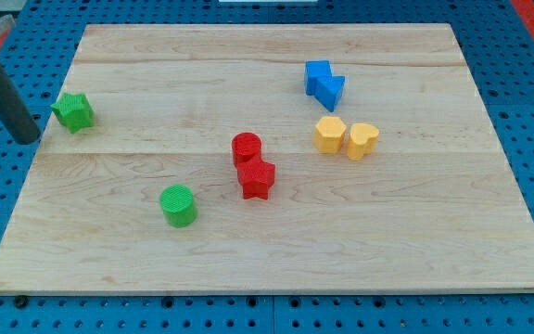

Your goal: Place the green circle parallel to the red circle

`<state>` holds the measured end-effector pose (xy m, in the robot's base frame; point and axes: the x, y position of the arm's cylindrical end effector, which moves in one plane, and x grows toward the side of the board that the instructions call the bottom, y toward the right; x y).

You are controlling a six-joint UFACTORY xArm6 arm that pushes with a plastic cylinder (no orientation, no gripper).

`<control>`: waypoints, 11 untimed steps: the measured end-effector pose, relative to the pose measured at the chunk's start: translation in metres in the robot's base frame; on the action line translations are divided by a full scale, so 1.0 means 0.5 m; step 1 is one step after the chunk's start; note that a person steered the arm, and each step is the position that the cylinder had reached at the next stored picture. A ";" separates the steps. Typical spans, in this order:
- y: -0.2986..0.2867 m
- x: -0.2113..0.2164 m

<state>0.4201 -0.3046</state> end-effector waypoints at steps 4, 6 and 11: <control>0.115 0.193; 0.403 0.352; 0.406 0.144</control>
